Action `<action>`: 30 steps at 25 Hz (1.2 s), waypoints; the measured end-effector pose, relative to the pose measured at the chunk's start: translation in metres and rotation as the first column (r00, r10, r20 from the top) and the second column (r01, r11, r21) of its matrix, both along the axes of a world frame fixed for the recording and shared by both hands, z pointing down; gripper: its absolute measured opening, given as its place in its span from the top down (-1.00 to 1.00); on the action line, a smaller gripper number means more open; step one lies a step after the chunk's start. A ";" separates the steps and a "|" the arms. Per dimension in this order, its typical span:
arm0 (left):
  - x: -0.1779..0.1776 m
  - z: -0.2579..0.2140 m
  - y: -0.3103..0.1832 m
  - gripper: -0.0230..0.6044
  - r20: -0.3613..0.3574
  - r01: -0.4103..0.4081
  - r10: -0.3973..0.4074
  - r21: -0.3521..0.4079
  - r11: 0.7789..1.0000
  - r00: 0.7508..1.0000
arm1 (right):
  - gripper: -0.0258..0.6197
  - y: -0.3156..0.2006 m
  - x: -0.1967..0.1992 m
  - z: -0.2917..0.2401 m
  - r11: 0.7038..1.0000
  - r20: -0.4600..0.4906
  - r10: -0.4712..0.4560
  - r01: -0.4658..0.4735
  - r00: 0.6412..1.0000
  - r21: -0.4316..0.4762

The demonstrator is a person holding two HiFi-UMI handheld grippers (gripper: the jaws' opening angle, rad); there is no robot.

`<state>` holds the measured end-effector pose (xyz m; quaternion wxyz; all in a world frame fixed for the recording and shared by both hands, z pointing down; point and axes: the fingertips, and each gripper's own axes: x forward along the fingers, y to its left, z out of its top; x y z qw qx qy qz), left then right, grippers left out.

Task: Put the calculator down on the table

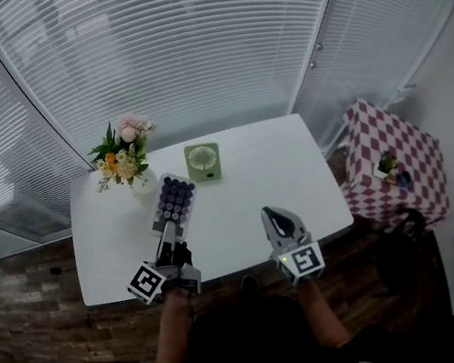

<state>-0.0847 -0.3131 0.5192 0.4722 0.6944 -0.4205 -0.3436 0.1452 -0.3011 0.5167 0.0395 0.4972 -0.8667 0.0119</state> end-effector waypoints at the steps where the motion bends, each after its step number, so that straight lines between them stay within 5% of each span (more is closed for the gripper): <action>1: 0.001 0.002 -0.001 0.61 -0.083 -0.005 0.003 -0.026 1.000 0.997 | 0.91 0.000 -0.001 0.000 1.000 -0.001 -0.001 0.001 1.000 0.001; 3: 0.001 0.007 -0.001 0.61 -0.158 0.000 -0.008 -0.052 0.999 0.987 | 0.91 0.000 -0.002 0.000 1.000 0.003 -0.003 0.003 1.000 -0.002; 9: 0.003 0.016 -0.004 0.61 -0.085 -0.004 0.000 -0.056 0.998 0.996 | 0.91 -0.002 -0.001 0.003 1.000 0.004 -0.004 0.004 1.000 -0.002; 16: 0.005 0.075 -0.012 0.61 -0.098 -0.032 0.015 -0.166 0.986 0.995 | 0.91 -0.006 0.001 0.001 1.000 0.007 -0.012 0.012 1.000 0.008; 30: 0.039 0.242 -0.052 0.61 -0.033 -0.134 0.133 -0.425 0.895 0.991 | 0.91 -0.007 0.007 0.004 1.000 -0.001 -0.007 0.007 1.000 -0.004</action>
